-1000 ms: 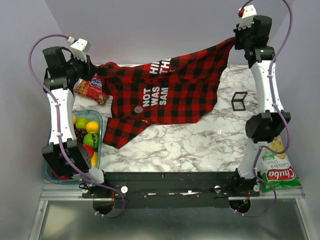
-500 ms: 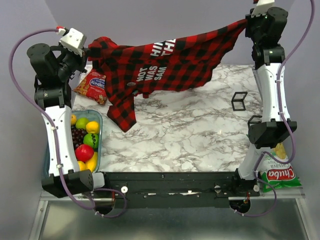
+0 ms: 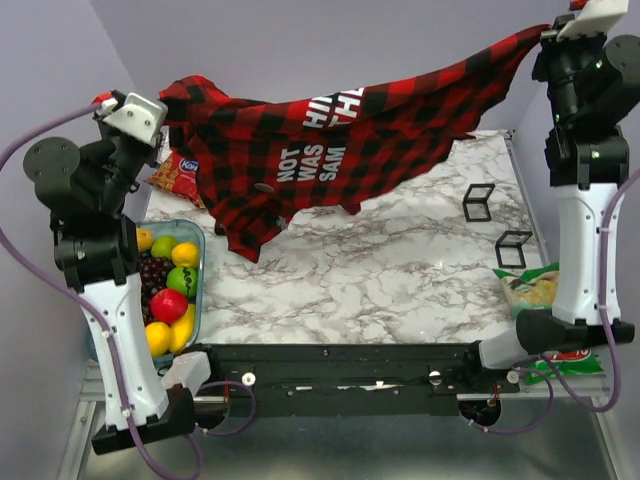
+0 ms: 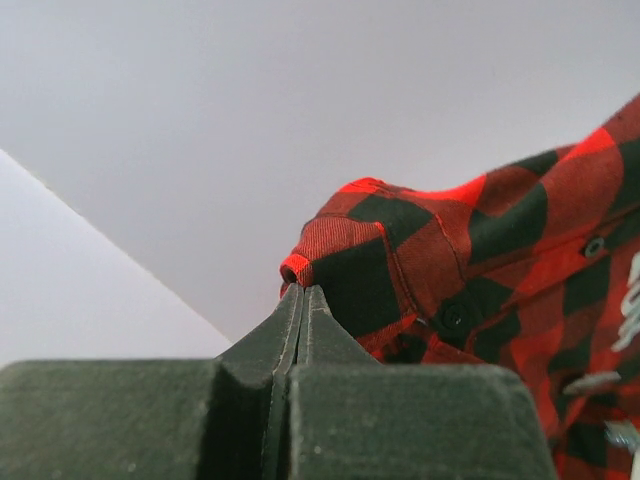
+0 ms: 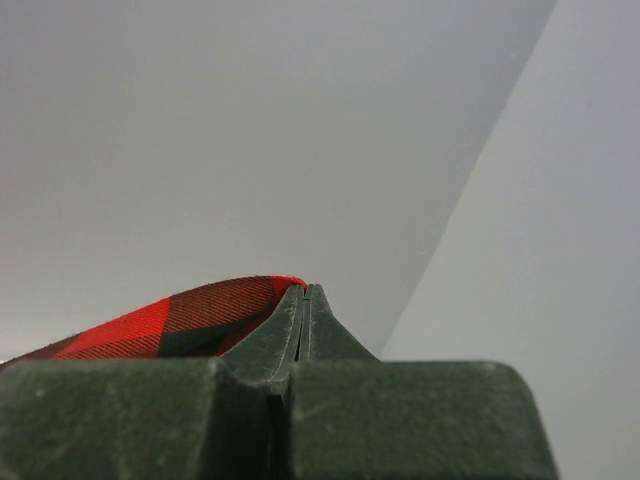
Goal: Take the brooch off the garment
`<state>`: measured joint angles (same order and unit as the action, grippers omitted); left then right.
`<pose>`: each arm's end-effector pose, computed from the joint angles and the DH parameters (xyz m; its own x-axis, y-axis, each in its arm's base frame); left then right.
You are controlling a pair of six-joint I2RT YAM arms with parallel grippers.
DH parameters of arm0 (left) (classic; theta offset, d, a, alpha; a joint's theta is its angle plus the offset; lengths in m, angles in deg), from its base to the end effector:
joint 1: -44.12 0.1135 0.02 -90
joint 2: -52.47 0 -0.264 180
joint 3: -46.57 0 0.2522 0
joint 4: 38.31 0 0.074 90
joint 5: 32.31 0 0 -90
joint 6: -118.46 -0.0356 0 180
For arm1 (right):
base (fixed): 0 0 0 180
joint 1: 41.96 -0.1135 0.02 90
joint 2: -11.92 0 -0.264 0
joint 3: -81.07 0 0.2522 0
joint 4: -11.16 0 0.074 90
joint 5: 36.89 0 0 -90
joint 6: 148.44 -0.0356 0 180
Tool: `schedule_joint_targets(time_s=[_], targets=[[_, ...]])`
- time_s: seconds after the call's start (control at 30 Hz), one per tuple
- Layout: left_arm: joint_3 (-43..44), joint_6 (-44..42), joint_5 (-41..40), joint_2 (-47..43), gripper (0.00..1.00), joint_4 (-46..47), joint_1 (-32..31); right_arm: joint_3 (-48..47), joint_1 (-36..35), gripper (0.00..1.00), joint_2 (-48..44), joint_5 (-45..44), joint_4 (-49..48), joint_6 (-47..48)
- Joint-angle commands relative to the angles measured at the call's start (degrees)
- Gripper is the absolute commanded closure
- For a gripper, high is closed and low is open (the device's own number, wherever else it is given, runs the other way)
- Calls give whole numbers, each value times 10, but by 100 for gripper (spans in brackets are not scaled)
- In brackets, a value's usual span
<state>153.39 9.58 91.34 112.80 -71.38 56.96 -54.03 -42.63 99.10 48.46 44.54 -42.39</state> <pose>0.1640 0.0172 0.5498 0.3243 0.3502 -0.8787 0.2490 0.8646 0.4364 0.2820 0.0004 0.5919 0.2228 -0.2730 -0.9359 0.1336 0.9595 -0.2481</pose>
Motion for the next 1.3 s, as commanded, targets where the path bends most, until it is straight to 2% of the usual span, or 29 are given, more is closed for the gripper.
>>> schedule_joint_targets(time_s=[0.0, 0.13, 0.3, 0.5, 0.63, 0.7, 0.8, 0.9, 1.03, 1.1, 1.17, 1.2, 1.23, 1.27], targets=[[-13, -16, -31, -66, 100, 33, 3, 58, 4, 99, -85, 3, -9, -8], [-26, -18, -25, -111, 100, 39, 3, 88, 4, 99, -145, -9, -16, -1], [-65, -21, -24, -124, 100, 25, 3, 171, 4, 99, -205, -4, -17, 13], [-151, -31, -20, -97, 100, 35, 3, 295, 4, 99, -208, 14, -16, 15], [-232, -7, -17, -24, 100, 97, -3, 345, 4, 99, -150, 35, -34, 2], [-241, 0, -21, 19, 100, 129, -14, 347, 4, 99, -88, 42, -54, -10], [-231, -26, -31, 120, 100, 137, -52, 305, 4, 99, 23, 66, -58, -31], [-213, -45, -76, 215, 100, 163, -92, 229, 4, 99, 136, 64, -55, -41], [-135, -68, -154, 349, 100, 163, -113, 122, -23, 99, 266, 32, -55, -9], [-93, -66, -199, 395, 100, 137, -113, 65, -32, 91, 309, 19, -50, 7], [-35, -64, -226, 452, 98, 121, -113, 38, -40, 67, 355, 6, -47, 13], [-20, -64, -248, 465, 89, 107, -113, 17, -42, 55, 366, -3, -46, 13], [3, -67, -255, 484, 77, 100, -113, 9, -45, 36, 371, -6, -44, 13], [12, -64, -262, 488, 58, 96, -113, 8, -45, 32, 374, -7, -44, 12]])
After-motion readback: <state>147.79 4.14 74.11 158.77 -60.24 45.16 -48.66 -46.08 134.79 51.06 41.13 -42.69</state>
